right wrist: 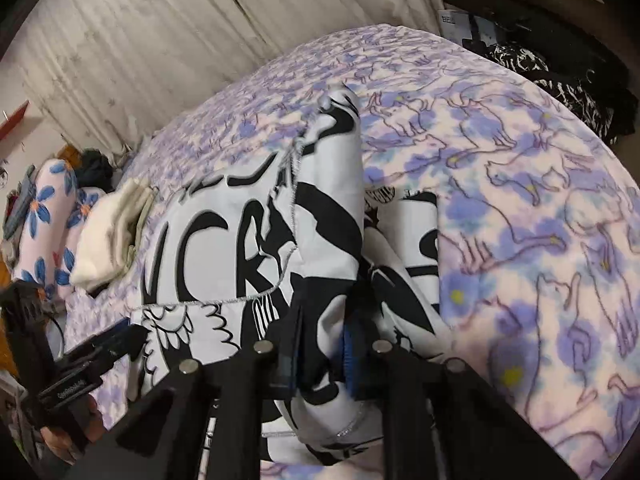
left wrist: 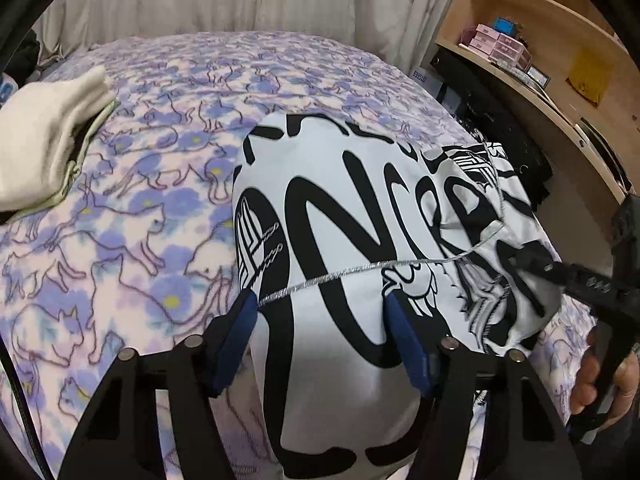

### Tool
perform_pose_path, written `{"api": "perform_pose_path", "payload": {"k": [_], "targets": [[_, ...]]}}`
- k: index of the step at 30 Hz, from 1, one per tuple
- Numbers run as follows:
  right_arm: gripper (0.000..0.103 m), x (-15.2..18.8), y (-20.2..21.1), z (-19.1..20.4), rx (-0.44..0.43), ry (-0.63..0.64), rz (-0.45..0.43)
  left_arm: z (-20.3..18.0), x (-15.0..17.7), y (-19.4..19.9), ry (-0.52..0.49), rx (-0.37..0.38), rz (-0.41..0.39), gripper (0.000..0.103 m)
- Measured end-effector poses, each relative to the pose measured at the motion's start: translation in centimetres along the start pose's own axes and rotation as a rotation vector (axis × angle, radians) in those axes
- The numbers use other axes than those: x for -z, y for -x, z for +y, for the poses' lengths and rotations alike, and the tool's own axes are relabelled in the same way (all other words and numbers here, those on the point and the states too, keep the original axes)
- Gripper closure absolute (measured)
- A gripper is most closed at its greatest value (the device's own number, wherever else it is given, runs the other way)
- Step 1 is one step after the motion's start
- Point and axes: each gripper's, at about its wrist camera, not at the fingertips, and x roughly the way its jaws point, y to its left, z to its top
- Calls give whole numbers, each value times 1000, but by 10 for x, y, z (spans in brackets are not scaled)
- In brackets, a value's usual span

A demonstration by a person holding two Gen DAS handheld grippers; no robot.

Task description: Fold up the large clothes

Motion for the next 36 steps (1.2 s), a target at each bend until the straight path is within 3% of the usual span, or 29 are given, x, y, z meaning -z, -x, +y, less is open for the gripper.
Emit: {"api": "perform_pose_path", "payload": {"k": [3,6,9,12,14,16,19,21,26,27,28,30,31,34,36], "targets": [[90,-1,6,-23,-22,-66,-38,0,2,-1,-6,3,-26,47],[90,14,-29,-54,13,-139,56,-4,8,-6,-29,-1,-49,48],[88,18,-34,-56,15,-144,65,-11,13,-6,-70,-44,-70,47],[80,8,-19,-46,20,-143,42,-9,9,-3,-56,-33,-64,47],[75,-1,-9,-40,20,-114,8,-7,1,-1,-46,-13,-56,47],[61,-12,-9,-38,35,-109,-10,-6,-8,0,-45,-17,-70,47],[61,-33,-24,-39,82,-111,-14,-6,-27,-2,-36,-21,-97,47],[61,-44,-35,-44,68,-138,3,-8,-42,-7,-33,-20,-108,47],[60,-67,-74,-63,44,-230,78,-9,-71,-37,-7,-42,-48,47],[65,-70,-76,-63,53,-215,76,-9,-73,-41,-4,-46,-41,47],[85,-72,-76,-61,71,-193,69,-10,-76,-46,-7,-59,-33,47],[88,-72,-77,-59,128,-154,66,-10,-77,-56,-18,-86,-21,47],[92,-70,-85,-61,203,-124,84,-10,-76,-60,-20,-94,-17,45],[92,-64,-97,-71,223,-128,144,-7,-72,-67,-9,-94,-10,44],[92,-63,-90,-68,231,-107,131,-6,-72,-65,-3,-93,-14,44]]}}
